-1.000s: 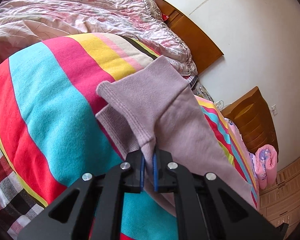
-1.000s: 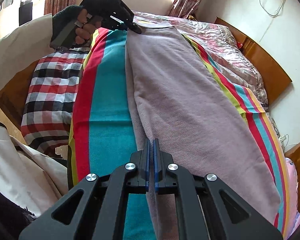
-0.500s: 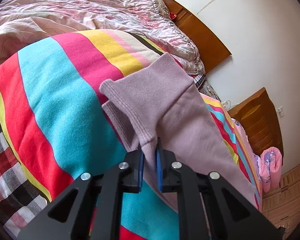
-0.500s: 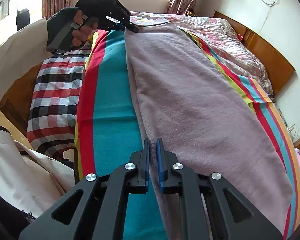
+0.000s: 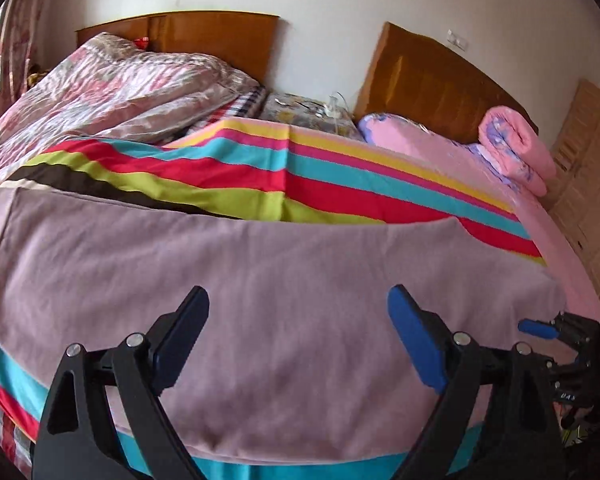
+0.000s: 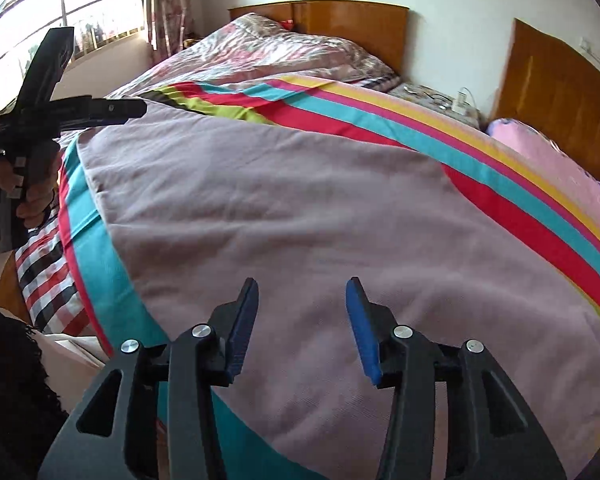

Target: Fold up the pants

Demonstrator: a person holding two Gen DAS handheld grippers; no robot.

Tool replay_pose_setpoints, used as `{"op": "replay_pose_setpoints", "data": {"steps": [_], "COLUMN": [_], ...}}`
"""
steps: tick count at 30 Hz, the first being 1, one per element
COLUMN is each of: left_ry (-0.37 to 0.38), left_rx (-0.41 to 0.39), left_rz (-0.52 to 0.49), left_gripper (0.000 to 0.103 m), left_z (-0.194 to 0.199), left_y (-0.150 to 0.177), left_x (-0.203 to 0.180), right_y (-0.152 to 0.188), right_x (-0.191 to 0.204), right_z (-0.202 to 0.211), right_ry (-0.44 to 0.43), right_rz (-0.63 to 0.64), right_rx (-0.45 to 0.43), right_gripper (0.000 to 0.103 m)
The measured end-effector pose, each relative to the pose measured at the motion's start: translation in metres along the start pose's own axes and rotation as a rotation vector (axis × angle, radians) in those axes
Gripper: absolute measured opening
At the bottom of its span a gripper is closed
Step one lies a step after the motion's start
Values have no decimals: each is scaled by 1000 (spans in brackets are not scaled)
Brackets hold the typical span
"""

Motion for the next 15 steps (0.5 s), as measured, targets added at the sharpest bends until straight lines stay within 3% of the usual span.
{"op": "replay_pose_setpoints", "data": {"steps": [3, 6, 8, 11, 15], "left_ry": [31, 10, -51, -68, -16], "left_rx": [118, 224, 212, 221, 176], "left_rz": [-178, -251, -305, -306, -370], "left_gripper": [91, 91, 92, 93, 93], "left_z": [-48, -86, -94, -93, -74], "left_y": [14, 32, 39, 38, 21], "left_x": [-61, -85, -90, -93, -126], "right_y": [20, 56, 78, 98, 102], "right_x": [-29, -59, -72, -90, -121], "right_z": [6, 3, 18, 38, 69], "right_ry": [56, 41, -4, -9, 50], "right_rz": [-30, -75, -113, -160, -243], "right_rx": [38, 133, 96, 94, 12], "right_gripper": [58, 59, 59, 59, 59]}}
Point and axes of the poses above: each gripper's, at about its wrist camera, not at the fingertips, and z roughly against the way its jaws point, x to its left, y to its underside, the point moved 2 cm from there along -z, roughly the way its jaws point
